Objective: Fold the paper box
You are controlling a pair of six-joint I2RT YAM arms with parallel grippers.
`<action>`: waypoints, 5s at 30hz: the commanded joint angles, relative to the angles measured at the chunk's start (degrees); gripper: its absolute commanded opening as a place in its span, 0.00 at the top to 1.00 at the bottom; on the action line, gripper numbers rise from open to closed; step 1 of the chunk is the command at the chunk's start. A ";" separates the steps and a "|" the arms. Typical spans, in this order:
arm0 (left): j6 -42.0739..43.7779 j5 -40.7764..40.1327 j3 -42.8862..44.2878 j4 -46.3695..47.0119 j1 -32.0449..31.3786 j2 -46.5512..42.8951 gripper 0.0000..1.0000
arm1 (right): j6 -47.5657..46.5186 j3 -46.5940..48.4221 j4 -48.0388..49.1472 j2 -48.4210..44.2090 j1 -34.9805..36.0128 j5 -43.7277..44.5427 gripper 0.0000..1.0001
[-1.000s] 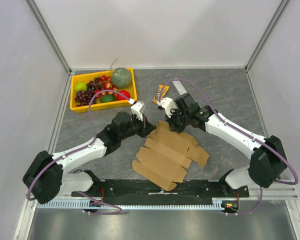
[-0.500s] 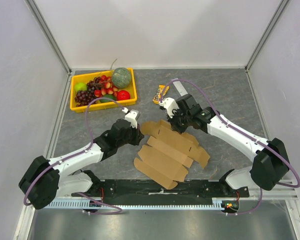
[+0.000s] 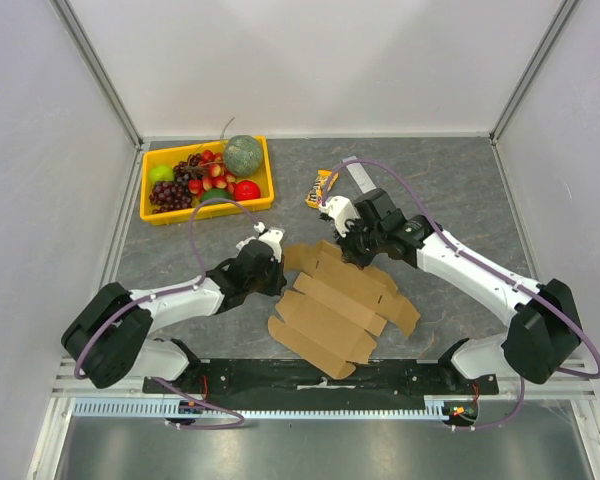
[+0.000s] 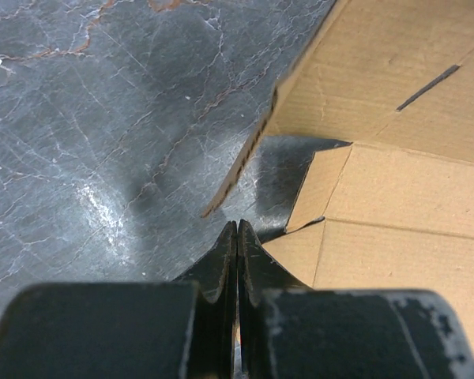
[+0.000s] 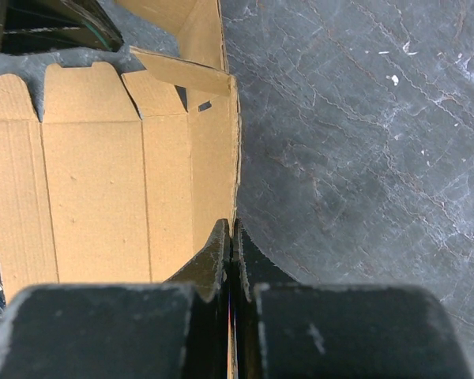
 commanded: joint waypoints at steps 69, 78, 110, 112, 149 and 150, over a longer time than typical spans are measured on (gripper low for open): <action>-1.08 8.01 3.42 10.43 -5.79 2.37 0.98 | 0.40 -1.45 3.69 0.32 0.19 2.52 1.00; 4.28 3.43 2.28 7.52 -4.21 -17.24 0.88 | -2.59 -1.36 1.40 -0.38 0.19 7.46 1.00; -0.37 26.53 1.85 28.68 20.67 3.75 0.54 | -16.56 -9.62 12.03 -10.31 13.73 24.51 1.00; -0.29 27.59 0.18 31.76 20.67 4.54 0.53 | -16.91 -9.62 12.47 -10.40 13.73 25.12 1.00; 11.05 42.09 -3.96 42.93 13.55 11.04 0.52 | -19.11 -16.74 19.94 -10.40 13.81 28.20 1.00; 10.88 43.14 -4.14 44.07 13.46 11.74 0.52 | -19.46 -16.82 19.77 -10.57 13.81 28.11 1.00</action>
